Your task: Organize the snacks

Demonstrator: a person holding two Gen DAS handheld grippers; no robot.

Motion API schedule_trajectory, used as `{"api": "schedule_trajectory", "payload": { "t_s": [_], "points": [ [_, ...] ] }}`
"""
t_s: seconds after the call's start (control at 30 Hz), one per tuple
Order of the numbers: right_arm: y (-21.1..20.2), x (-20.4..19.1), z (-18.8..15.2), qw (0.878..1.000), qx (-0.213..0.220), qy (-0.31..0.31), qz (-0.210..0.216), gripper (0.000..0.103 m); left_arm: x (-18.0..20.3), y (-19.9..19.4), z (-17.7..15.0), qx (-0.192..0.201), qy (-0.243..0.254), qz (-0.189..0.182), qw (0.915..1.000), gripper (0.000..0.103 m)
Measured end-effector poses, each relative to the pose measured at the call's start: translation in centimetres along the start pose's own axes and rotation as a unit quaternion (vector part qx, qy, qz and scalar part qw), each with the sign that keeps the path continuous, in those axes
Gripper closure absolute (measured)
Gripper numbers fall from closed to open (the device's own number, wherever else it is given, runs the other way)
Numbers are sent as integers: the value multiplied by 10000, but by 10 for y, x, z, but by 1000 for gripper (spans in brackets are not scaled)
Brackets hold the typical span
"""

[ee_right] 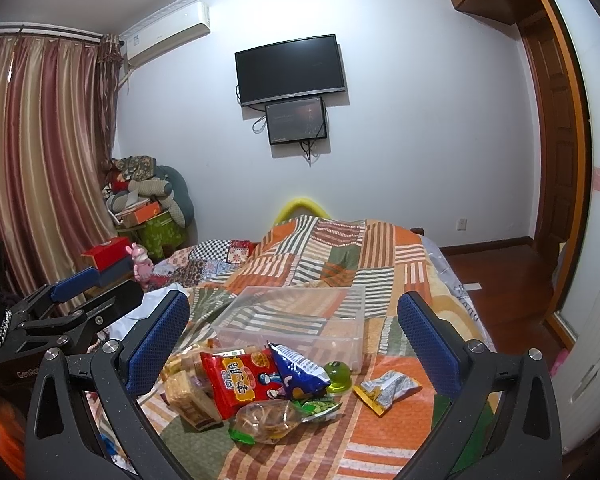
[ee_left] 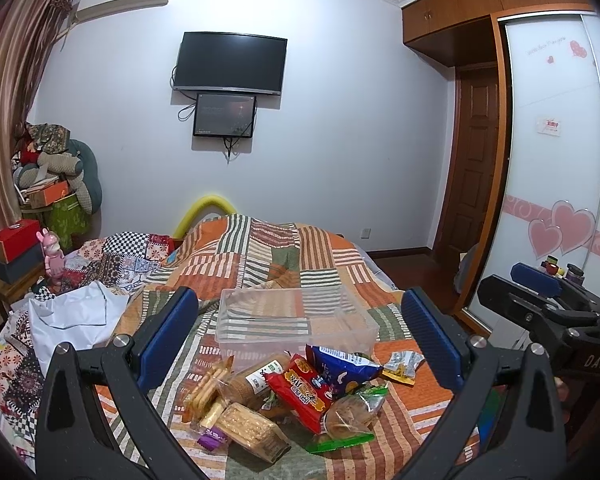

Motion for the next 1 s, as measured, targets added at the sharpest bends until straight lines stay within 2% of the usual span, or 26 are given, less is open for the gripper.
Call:
{"api": "schedule_trajectory", "payload": {
  "t_s": [0.43,0.53,0.6,0.87,0.9,1.0],
  "points": [
    [17,15,-9,9995,-258,105,-131,0,-15,16,-19,-298,3,-8,9996,0],
    [24,24,-13,9989,-395,180,-172,0,-24,25,-28,-493,55,78,9987,6],
    [31,29,-17,9981,-550,229,-169,1,-32,33,-36,-708,90,174,9973,15],
    [59,38,-39,9928,-1165,196,-207,17,-61,63,-73,-1427,-28,111,9897,33],
    [62,39,-41,9919,-1241,197,-197,22,-64,66,-76,-1480,-37,112,9889,33],
    [73,42,-49,9889,-1461,235,-166,28,-71,77,-89,-1692,-104,76,9855,36]
  ]
}}
Point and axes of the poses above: each gripper's, at about its wrist camera, not at the fingertips, and y roughly the way its jaws point, x to its right, z to its top, the point moved 4 cm from there along y, roughly the way its jaws point, and after that the axes turned 13 degrees about y, right-handed, at the moved point
